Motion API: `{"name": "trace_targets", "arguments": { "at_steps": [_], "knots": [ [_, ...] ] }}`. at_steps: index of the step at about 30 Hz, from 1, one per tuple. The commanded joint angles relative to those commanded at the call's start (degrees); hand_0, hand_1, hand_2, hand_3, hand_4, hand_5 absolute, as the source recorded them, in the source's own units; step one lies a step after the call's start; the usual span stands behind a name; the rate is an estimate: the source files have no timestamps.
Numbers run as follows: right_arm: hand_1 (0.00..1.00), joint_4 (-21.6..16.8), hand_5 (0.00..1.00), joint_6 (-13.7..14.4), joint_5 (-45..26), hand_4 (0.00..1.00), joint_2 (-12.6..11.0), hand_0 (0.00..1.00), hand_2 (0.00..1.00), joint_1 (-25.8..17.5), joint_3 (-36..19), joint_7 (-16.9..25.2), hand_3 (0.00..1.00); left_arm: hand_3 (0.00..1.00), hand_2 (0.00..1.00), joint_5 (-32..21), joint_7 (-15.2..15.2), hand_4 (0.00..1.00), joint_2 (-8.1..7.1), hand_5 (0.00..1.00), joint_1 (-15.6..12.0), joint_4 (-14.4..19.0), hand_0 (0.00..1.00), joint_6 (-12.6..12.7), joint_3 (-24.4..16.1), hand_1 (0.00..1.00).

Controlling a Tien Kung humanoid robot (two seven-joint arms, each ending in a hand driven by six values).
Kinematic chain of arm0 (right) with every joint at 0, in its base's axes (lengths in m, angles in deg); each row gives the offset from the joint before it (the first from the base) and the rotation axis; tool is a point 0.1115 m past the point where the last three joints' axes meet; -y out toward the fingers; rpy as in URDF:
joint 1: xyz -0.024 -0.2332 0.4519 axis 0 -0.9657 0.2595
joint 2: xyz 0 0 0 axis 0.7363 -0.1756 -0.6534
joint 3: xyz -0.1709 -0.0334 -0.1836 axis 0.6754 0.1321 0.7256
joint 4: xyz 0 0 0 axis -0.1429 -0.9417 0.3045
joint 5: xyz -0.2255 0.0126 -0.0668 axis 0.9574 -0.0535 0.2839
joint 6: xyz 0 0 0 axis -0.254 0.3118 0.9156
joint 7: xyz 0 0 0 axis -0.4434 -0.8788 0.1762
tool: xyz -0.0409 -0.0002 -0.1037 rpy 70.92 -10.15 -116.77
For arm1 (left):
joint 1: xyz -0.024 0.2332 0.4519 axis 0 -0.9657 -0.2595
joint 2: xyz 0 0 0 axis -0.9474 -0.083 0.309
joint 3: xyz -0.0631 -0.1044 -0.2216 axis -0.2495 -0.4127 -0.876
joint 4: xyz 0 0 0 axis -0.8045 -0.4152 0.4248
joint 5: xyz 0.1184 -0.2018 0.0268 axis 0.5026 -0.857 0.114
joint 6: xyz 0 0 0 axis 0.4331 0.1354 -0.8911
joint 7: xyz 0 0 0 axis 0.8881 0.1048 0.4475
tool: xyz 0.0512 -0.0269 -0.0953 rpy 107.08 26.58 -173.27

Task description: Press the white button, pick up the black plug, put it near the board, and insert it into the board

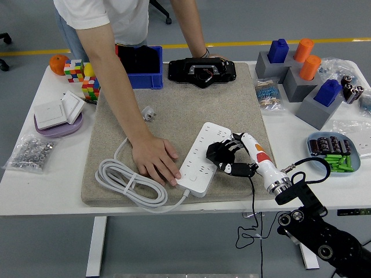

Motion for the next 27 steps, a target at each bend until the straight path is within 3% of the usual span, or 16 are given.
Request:
{"name": "trace_targets", "arguments": {
  "at_steps": [14,15,27],
  "knots": [
    [0.447,-0.2,0.002,-0.4,-0.3,0.838,0.0,0.444,0.491,-0.1,-0.7,0.0,0.562,0.683,0.59,-0.1,0.1,0.65,0.0,0.287,0.1,0.0,0.707,0.0,-0.1,0.665],
    [0.495,-0.2,0.002,-0.5,-0.3,0.891,0.0,0.457,0.519,-0.1,-0.8,0.1,0.573,0.682,0.589,-0.1,0.1,0.649,0.01,0.285,0.1,0.0,0.707,0.0,-0.1,0.663],
    [0.54,-0.6,0.026,-1.2,-0.5,0.952,0.0,0.499,0.546,-0.4,-1.2,0.1,0.585,0.682,0.59,0.2,0.1,0.649,0.07,0.285,0.0,0.0,0.707,0.0,-0.4,0.663]
  ]
}}
